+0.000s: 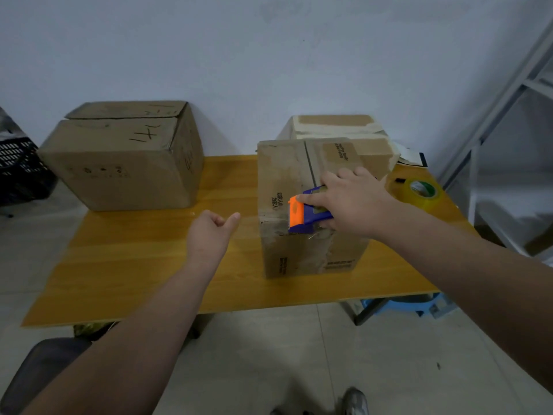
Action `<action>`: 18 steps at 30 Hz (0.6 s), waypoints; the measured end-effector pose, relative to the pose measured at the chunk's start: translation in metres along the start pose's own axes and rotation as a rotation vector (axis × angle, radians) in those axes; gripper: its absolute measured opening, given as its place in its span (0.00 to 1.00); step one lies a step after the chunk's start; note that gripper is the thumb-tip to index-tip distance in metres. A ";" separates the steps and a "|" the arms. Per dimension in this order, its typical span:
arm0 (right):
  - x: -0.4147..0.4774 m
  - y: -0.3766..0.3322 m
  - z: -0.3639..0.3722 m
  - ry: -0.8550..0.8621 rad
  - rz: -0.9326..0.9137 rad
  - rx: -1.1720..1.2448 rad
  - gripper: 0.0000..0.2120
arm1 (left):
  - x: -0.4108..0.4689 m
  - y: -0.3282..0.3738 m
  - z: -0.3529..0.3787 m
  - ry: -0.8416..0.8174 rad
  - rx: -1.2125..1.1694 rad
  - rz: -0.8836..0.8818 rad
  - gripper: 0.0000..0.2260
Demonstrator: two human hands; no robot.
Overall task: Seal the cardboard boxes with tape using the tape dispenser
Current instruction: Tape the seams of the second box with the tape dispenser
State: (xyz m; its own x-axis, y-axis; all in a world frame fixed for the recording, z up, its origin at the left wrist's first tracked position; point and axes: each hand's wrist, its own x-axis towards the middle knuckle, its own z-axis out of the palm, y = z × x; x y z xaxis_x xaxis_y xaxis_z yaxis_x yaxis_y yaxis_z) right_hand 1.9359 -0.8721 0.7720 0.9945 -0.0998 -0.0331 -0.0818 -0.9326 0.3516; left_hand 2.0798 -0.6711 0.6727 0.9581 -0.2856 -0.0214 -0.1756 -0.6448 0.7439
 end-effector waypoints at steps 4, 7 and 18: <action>0.004 0.000 0.002 -0.043 0.014 0.026 0.30 | 0.001 -0.003 0.012 -0.052 -0.037 -0.052 0.16; 0.004 0.000 0.004 -0.043 0.020 0.026 0.30 | 0.000 -0.002 0.028 -0.128 -0.073 -0.089 0.17; 0.004 0.004 0.005 -0.051 0.007 0.077 0.30 | -0.008 0.010 0.051 -0.366 -0.280 -0.470 0.26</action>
State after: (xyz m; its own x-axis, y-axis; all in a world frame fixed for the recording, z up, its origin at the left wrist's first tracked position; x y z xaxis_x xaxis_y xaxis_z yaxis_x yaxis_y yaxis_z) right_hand 1.9390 -0.8778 0.7691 0.9894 -0.1216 -0.0793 -0.0951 -0.9555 0.2792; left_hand 2.0585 -0.7109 0.6464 0.7710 -0.2729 -0.5754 0.3555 -0.5652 0.7445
